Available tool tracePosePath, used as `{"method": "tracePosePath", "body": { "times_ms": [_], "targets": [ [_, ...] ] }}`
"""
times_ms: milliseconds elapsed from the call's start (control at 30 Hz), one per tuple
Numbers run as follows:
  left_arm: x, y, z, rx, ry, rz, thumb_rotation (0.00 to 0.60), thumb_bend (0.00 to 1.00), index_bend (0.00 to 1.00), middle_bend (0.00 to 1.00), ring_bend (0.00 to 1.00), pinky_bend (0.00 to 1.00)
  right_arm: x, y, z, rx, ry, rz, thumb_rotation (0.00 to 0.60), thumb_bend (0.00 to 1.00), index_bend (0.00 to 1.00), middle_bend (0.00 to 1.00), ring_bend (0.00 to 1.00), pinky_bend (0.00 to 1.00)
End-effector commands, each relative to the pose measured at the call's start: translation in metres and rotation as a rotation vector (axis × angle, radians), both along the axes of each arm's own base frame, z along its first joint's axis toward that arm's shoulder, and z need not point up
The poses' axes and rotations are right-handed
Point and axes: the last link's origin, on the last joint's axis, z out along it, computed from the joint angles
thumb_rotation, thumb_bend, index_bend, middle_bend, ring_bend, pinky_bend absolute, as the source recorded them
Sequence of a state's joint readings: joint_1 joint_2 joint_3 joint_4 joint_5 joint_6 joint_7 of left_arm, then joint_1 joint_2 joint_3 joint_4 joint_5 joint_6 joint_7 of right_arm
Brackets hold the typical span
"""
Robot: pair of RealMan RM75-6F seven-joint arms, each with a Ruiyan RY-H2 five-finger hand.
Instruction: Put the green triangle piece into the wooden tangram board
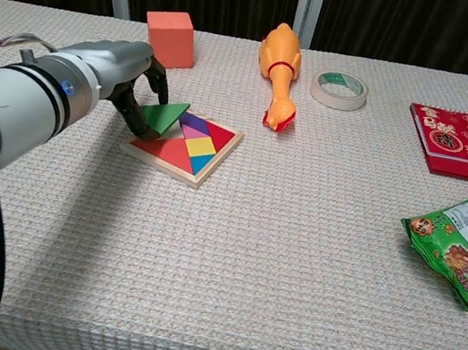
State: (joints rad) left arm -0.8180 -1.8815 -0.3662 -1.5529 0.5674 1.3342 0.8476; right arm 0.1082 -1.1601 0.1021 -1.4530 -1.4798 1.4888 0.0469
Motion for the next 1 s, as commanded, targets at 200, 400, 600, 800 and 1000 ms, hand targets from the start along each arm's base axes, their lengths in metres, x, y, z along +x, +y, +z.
{"method": "tracePosePath", "body": {
  "times_ms": [200, 400, 600, 800, 1000],
  "targets": [
    [-0.001, 0.0, -0.002, -0.016, -0.017, 0.033, 0.6, 0.29, 0.55, 0.22, 0.02, 0.08, 0.001, 0.0, 0.0, 0.001, 0.0, 0.006, 0.6, 0.44, 0.0, 0.0, 0.0, 0.0],
    [-0.003, 0.006, 0.001, -0.035, -0.089, 0.12, 0.6, 0.29, 0.55, 0.22, 0.02, 0.08, 0.002, -0.001, 0.001, 0.0, 0.003, 0.008, 0.6, 0.43, 0.0, 0.0, 0.0, 0.0],
    [0.0, 0.01, 0.01, -0.02, -0.084, 0.168, 0.592, 0.29, 0.55, 0.22, 0.02, 0.08, 0.002, -0.004, -0.002, 0.015, 0.006, 0.01, 0.6, 0.43, 0.0, 0.0, 0.0, 0.0],
    [0.006, 0.009, 0.01, -0.01, -0.063, 0.201, 0.591, 0.29, 0.55, 0.22, 0.02, 0.08, 0.004, -0.008, -0.007, 0.032, -0.007, 0.024, 0.6, 0.43, 0.0, 0.0, 0.0, 0.0],
    [0.013, 0.009, 0.003, -0.016, -0.054, 0.226, 0.589, 0.29, 0.56, 0.22, 0.02, 0.07, 0.003, -0.008, -0.007, 0.035, -0.017, 0.033, 0.6, 0.43, 0.0, 0.0, 0.0, 0.0]
  ]
}}
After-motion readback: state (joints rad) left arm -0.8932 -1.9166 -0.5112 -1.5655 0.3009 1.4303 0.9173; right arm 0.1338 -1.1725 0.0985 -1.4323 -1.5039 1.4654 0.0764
